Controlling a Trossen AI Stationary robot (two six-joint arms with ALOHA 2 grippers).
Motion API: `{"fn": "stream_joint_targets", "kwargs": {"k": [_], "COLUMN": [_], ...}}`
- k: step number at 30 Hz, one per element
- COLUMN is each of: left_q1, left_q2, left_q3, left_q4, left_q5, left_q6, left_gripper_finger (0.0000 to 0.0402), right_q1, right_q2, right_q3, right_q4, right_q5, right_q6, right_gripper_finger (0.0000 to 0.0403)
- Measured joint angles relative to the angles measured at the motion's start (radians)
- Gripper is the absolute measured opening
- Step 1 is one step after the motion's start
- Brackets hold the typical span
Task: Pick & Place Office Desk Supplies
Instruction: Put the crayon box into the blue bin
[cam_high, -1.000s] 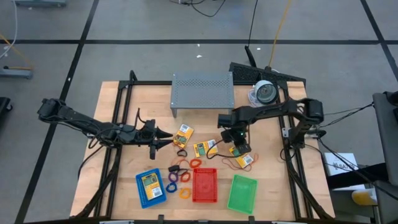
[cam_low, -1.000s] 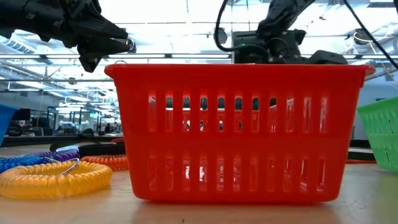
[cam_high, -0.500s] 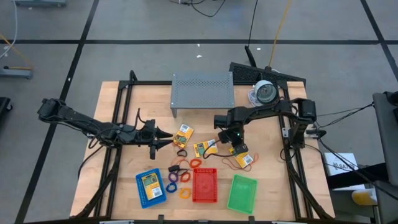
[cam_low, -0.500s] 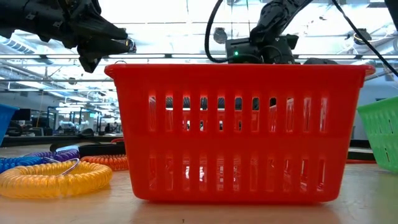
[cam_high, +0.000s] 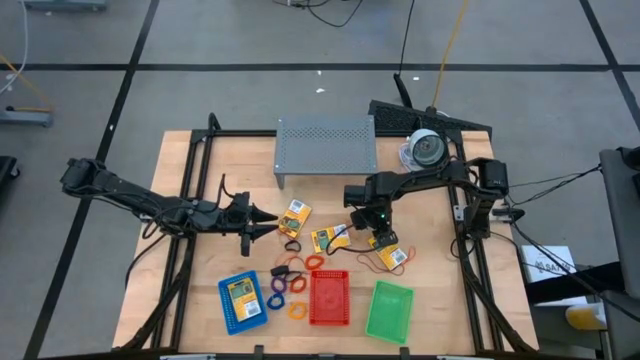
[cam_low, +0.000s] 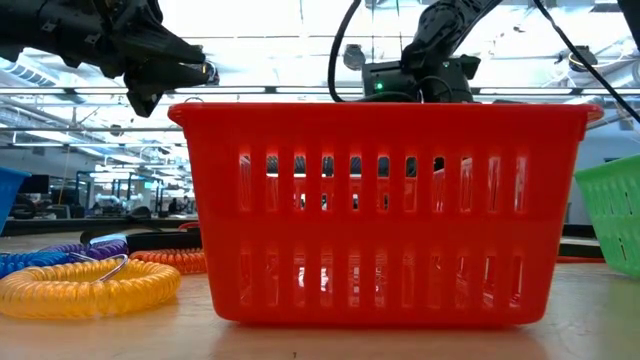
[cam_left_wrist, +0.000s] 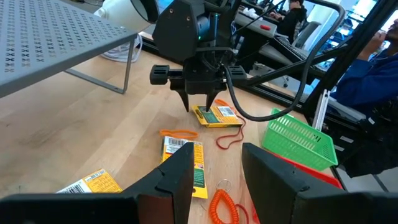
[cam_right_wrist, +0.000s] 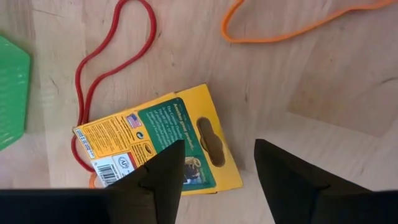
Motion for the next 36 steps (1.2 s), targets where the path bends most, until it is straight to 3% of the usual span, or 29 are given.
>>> {"fn": "stream_joint_targets", "kwargs": {"k": [14, 36], "left_q1": [-0.001, -0.001], "left_q2": [0.000, 0.000], "left_q3": [0.000, 0.000], "left_q4": [-0.003, -0.004], "left_q5": [0.013, 0.029], "left_q6": [0.000, -0.016], "left_gripper_finger": [0.0143, 0.0143], "right_q1": [0.010, 0.038], "right_q2": [0.000, -0.005], "right_q3": [-0.002, -0.116], "right_q4": [0.007, 0.066], "right_q5": [-0.028, -0.099], "right_q6": [-0.015, 0.011], "right_gripper_finger": [0.0177, 0.0152]}}
